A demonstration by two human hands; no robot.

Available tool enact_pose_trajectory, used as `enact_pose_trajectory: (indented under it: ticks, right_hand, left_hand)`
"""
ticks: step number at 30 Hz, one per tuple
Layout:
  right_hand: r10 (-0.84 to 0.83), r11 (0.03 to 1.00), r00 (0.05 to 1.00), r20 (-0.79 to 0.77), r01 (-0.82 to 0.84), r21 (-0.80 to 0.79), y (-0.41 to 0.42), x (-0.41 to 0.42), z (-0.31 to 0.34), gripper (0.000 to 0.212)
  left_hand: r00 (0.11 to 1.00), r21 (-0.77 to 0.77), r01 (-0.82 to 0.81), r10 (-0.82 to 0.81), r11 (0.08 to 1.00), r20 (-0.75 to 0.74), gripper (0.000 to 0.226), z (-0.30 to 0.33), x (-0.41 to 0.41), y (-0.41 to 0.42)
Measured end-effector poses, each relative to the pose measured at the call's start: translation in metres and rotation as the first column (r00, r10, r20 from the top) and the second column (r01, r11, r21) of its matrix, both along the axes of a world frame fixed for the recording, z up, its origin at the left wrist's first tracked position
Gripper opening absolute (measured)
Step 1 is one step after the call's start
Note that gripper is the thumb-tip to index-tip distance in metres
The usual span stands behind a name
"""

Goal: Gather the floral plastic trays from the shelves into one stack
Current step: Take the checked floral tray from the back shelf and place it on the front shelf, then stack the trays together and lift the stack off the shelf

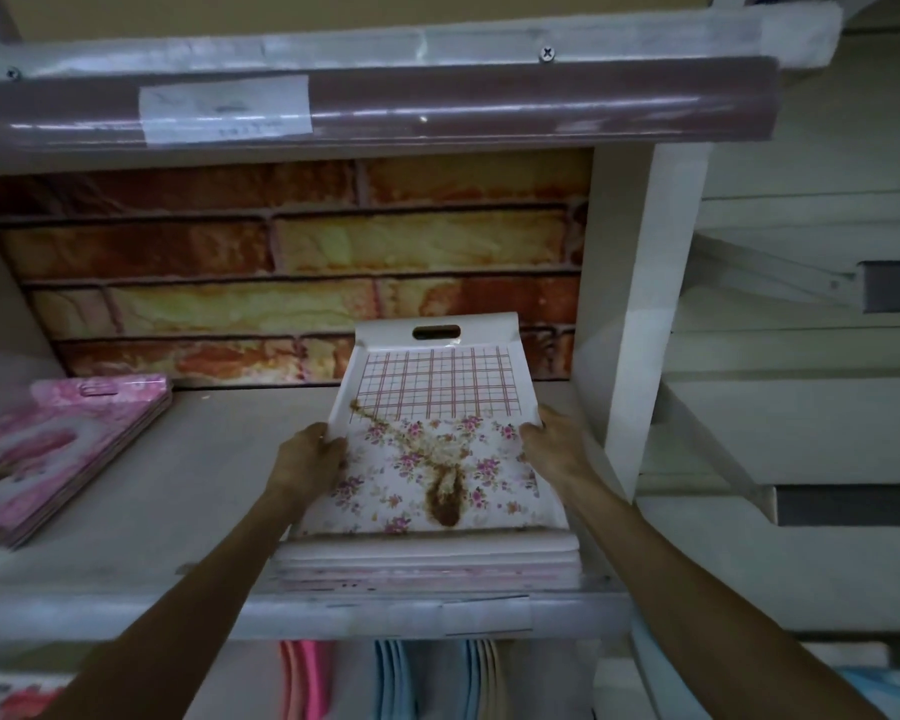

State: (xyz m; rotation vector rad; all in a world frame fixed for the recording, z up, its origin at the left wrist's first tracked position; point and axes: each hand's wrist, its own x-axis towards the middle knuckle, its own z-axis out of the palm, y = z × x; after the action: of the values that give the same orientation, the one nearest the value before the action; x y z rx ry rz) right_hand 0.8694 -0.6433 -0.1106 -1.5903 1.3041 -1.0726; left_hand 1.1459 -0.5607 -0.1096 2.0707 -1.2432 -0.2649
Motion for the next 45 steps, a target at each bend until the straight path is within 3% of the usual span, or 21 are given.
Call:
enact_pose_trajectory:
  ticks: [15, 21, 23, 27, 32, 34, 41, 45]
  right_hand:
    - [-0.015, 1.000, 0.997, -0.079, 0.017, 0.024, 0.001, -0.003, -0.019, 0.034]
    - [-0.007, 1.000, 0.978, -0.208, 0.001, -0.029, -0.010, -0.007, -0.022, 0.029]
    - [-0.031, 0.999, 0.966, -0.258, 0.018, -0.050, -0.014, -0.008, -0.015, 0.022]
    - [-0.099, 0.980, 0.943, -0.317, 0.038, -0.195, -0.023, -0.002, 0.004, 0.028]
    - [0.078, 0.943, 0.987, -0.140, -0.119, -0.312, -0.023, 0.020, 0.035, 0.015]
    - [0.155, 0.929, 0.983, -0.100, -0.179, -0.323, -0.017, 0.036, 0.048, 0.004]
    - [0.375, 0.842, 0.918, -0.128, -0.395, -0.368, 0.010, 0.090, 0.073, 0.007]
    - [0.402, 0.829, 0.909, -0.115, -0.414, -0.376, 0.024, 0.117, 0.079, 0.007]
  left_hand:
    - [0.993, 0.068, 0.038, -0.046, 0.997, 0.110, 0.036, -0.009, 0.000, 0.004]
    - [0.994, 0.091, 0.059, -0.067, 0.994, 0.088, 0.039, -0.007, 0.004, 0.005]
    - [0.996, 0.041, 0.070, -0.072, 0.997, 0.052, 0.039, -0.004, 0.004, 0.009]
    - [0.995, -0.201, 0.090, -0.082, 0.975, 0.050, 0.031, 0.009, -0.002, 0.023]
    - [0.988, -0.401, 0.150, -0.118, 0.904, 0.104, 0.017, 0.029, -0.008, 0.053]
    - [0.987, -0.438, 0.152, -0.118, 0.886, 0.105, 0.017, 0.035, -0.007, 0.068]
    - [0.978, -0.490, 0.198, -0.135, 0.849, 0.161, 0.016, 0.052, 0.016, 0.114]
    - [0.982, -0.507, 0.172, -0.105, 0.845, 0.158, 0.016, 0.054, 0.042, 0.136]
